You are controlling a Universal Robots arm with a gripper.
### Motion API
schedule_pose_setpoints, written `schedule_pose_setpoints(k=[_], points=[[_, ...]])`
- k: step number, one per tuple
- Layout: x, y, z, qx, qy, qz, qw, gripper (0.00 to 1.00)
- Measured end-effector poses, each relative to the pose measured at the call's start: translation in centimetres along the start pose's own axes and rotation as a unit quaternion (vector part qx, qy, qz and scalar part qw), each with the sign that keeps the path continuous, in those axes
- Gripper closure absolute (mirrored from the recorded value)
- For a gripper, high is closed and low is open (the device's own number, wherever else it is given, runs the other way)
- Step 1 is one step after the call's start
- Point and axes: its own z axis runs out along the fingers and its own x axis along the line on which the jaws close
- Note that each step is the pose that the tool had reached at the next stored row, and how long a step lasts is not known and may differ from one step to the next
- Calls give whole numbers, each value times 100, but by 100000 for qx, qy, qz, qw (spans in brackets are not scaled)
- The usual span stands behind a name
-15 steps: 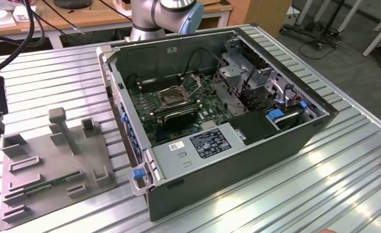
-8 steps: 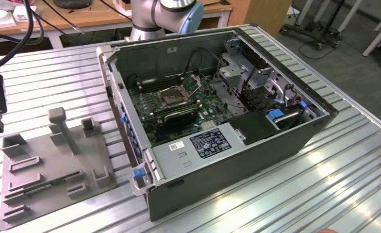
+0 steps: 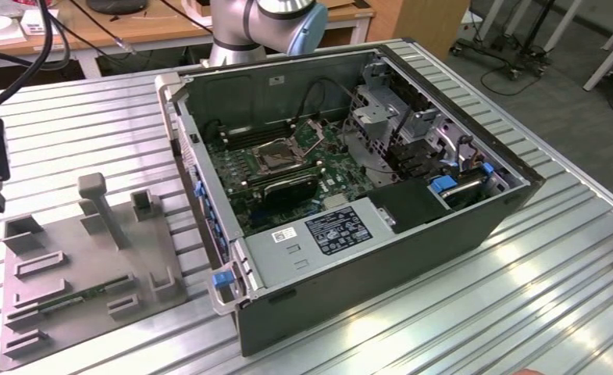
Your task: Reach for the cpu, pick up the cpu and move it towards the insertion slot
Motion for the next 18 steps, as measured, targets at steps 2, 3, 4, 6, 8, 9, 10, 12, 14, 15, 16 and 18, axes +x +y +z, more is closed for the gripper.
schedule_pose_setpoints(k=[2, 3, 4, 6, 8, 9, 10, 12, 14, 15, 16, 18], points=[[0, 0, -14, -7, -8, -2, 100000, 47], [0, 0, -19, -13, -15, -4, 100000, 47], [0, 1, -24, -11, -14, -2, 100000, 47], [0, 1, -33, -9, -11, -3, 100000, 47], [0, 2, -39, -13, -18, -1, 100000, 47], [0, 1, -39, -14, -20, -2, 100000, 47], [0, 2, -40, -14, -21, -3, 100000, 47], [0, 2, -42, -10, -9, -1, 100000, 47], [0, 1, -42, -9, -12, -4, 100000, 47], [0, 2, -43, -10, -9, -2, 100000, 47], [0, 1, -43, -10, -12, -4, 100000, 47], [0, 2, -43, -9, -12, -1, 100000, 47]])
